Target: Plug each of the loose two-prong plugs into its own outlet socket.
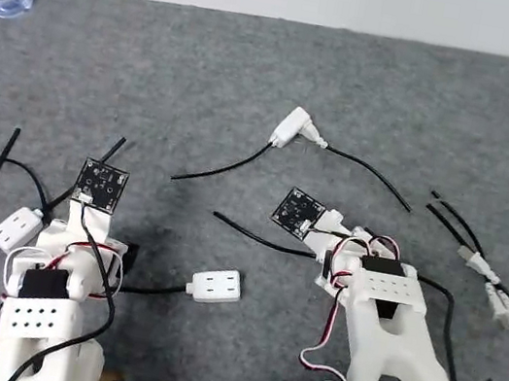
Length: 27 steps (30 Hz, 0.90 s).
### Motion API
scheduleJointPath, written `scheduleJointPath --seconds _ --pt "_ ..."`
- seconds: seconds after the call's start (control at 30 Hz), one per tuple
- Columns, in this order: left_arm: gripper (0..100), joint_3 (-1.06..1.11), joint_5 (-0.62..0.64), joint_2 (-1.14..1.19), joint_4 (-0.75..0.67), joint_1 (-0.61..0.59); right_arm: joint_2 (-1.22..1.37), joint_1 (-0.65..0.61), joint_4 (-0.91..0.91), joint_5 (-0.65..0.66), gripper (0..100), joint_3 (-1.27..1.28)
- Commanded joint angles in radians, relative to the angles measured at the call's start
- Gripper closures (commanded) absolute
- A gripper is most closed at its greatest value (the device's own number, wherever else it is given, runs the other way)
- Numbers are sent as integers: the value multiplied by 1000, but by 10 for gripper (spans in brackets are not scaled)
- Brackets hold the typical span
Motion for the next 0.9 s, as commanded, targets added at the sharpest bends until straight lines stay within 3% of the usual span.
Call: scheduleJointPath --seconds 0.0,0.33,0.53,0.67,0.87 --pt "746 -4 -6 -14 -21 5 -24 13 -50 9 760 -48" --pt "746 -4 -6 -14 -21 6 -27 13 -131 11 761 -48" --pt "746 -4 -6 -14 -21 8 -64 -74 191 12 760 -130" --pt "746 -4 -6 -14 -21 5 -58 -91 395 189 760 -190" --pt "746 -4 -6 -14 -21 3 62 -71 432 261 761 -311"
